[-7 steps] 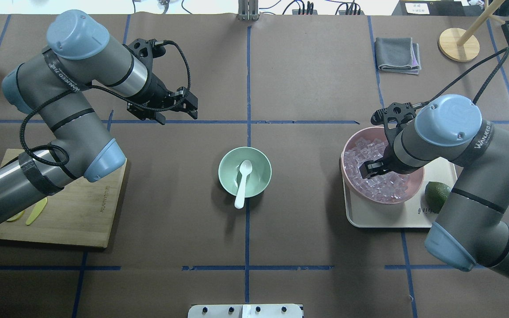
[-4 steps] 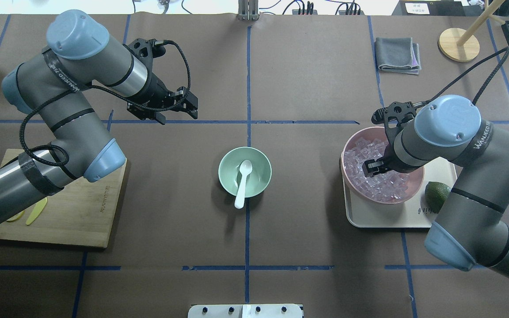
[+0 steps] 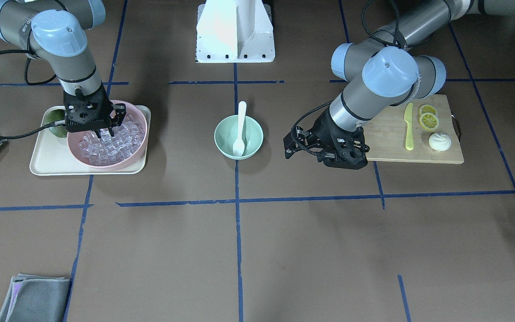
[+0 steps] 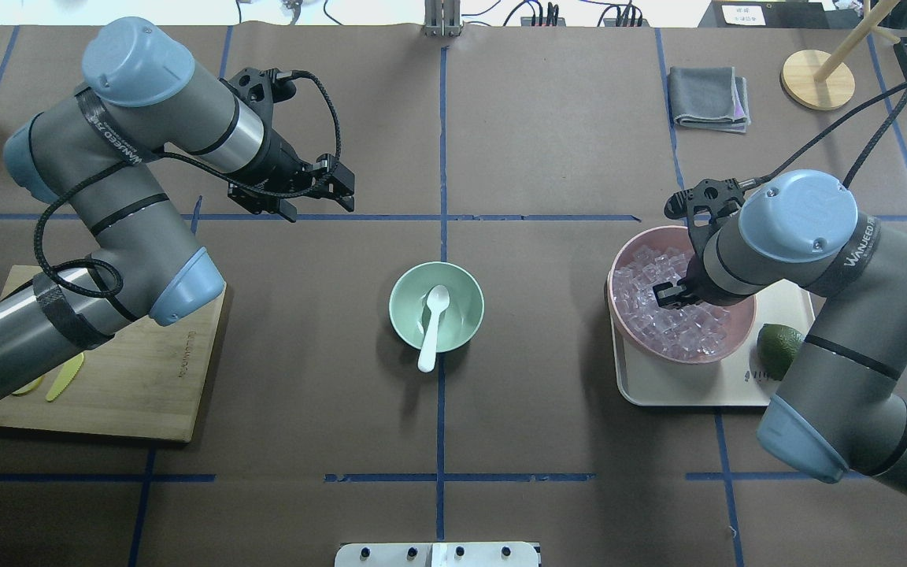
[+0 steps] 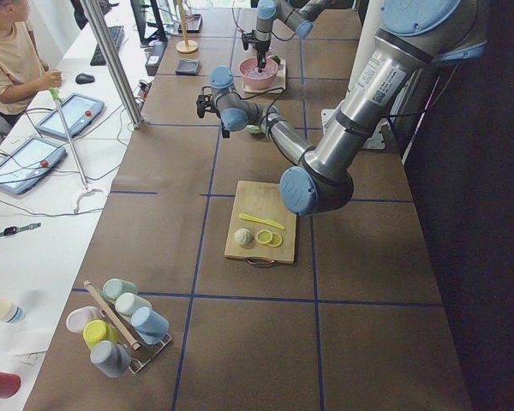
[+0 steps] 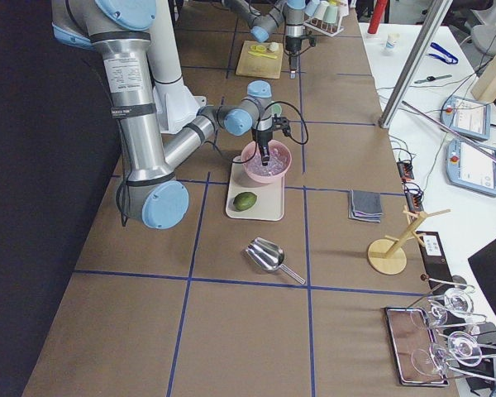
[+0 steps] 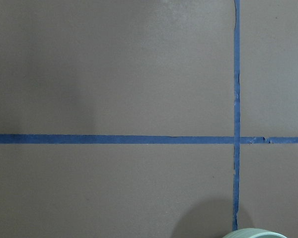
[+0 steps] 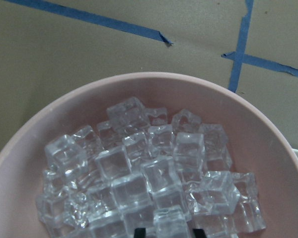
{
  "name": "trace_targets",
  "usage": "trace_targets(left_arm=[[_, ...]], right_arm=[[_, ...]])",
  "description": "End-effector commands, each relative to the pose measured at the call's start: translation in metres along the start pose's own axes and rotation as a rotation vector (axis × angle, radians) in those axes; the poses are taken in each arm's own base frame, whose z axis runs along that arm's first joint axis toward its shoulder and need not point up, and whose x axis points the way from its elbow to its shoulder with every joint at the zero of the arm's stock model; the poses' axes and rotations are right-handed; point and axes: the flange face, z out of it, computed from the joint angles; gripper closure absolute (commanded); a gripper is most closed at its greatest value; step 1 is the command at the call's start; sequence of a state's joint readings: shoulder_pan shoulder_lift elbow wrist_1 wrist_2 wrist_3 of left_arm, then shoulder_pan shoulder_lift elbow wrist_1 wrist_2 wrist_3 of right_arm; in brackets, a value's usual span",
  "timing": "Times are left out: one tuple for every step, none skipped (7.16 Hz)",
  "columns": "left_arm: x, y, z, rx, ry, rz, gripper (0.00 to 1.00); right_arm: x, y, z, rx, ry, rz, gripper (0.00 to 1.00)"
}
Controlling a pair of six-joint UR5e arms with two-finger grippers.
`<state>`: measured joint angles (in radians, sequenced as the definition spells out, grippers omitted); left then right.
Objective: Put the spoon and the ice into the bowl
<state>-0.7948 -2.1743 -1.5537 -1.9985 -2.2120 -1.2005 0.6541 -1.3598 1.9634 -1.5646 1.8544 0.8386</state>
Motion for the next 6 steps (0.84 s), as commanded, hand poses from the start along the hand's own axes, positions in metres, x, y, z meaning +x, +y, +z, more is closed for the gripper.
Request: trace_targets(left_arm=[[0.000,0.000,0.000,0.002,0.002,0.001,0.06],[0.000,0.000,0.000,0.002,0.002,0.001,0.06],[0.003,0.002,-0.003,0.005,0.008,0.007,0.05],[0.008,0.004,-0.009,0.009,0.020,0.014,0.05],[0.004,0.006,-0.010,0.009,0.019,0.015,0.05],[-0.001,0.010,-0.012,0.009,0.019,0.015,0.05]], right_arm=[[-0.003,-0.003,-0.004,0.019,0.003,-0.009,1.00],[-0.012,-0.007,-0.022,0.048,-0.027,-0.016,1.00],[-0.045,-0.028,-0.058,0.106,-0.095,0.007,1.00],[-0.074,-0.038,-0.075,0.123,-0.151,0.119,1.00],[-0.100,-0.047,-0.091,0.137,-0.196,0.173,1.00],[-0.123,-0.042,-0.090,0.116,-0.221,0.233,1.00]])
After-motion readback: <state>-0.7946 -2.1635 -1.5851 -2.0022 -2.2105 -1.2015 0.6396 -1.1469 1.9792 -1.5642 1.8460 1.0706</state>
